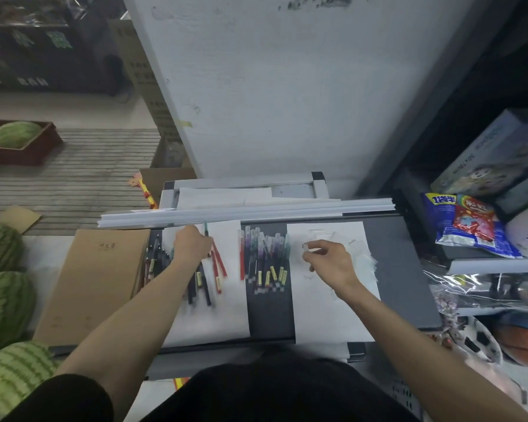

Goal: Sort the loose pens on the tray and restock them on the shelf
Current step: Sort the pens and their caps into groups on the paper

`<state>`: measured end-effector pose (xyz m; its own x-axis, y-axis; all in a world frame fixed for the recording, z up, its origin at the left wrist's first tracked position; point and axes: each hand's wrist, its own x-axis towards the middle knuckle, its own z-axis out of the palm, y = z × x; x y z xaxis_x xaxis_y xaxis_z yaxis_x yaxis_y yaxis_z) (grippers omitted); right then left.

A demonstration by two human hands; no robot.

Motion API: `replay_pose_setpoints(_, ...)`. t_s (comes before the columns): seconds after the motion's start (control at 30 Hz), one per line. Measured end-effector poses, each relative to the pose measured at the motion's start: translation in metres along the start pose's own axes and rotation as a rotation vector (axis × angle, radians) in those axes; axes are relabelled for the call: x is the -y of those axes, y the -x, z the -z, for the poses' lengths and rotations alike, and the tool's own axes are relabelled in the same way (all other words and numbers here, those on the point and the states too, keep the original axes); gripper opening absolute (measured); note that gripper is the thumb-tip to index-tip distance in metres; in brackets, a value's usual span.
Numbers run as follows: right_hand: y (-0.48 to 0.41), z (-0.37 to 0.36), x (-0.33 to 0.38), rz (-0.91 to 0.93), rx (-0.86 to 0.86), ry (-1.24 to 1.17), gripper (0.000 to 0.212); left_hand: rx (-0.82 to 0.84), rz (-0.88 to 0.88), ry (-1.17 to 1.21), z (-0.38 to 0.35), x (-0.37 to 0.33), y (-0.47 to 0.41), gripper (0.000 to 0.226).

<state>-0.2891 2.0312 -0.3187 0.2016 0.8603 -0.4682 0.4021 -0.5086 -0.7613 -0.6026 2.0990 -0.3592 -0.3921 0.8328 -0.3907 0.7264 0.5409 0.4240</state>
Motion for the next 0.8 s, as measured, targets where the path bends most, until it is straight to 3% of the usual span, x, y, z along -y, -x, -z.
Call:
replay_pose_setpoints(0.1, 0.008, -0.003, 0.016, -0.052, 0.09, -0.305, 0.013, -0.038, -0.055, 0.007, 0.013, -0.003, 0.015, 0.031)
replay_pose_setpoints(0.27, 0.03, 0.004, 0.052, -0.055, 0.328, -0.64, 0.007, 0.011, -0.323, 0.171, 0.039, -0.028, 0.086, 0.013)
replay_pose_setpoints(0.53, 0.057, 0.018, 0.086, 0.009, 0.46, -0.849, 0.004, 0.191, -0.563, 0.466, 0.054, -0.041, 0.184, 0.027)
replay_pose_setpoints(0.8, 0.068, 0.022, 0.089, 0.097, 0.357, -0.908, 0.007, 0.204, -0.665, 0.455, 0.055, -0.049, 0.189, 0.024)
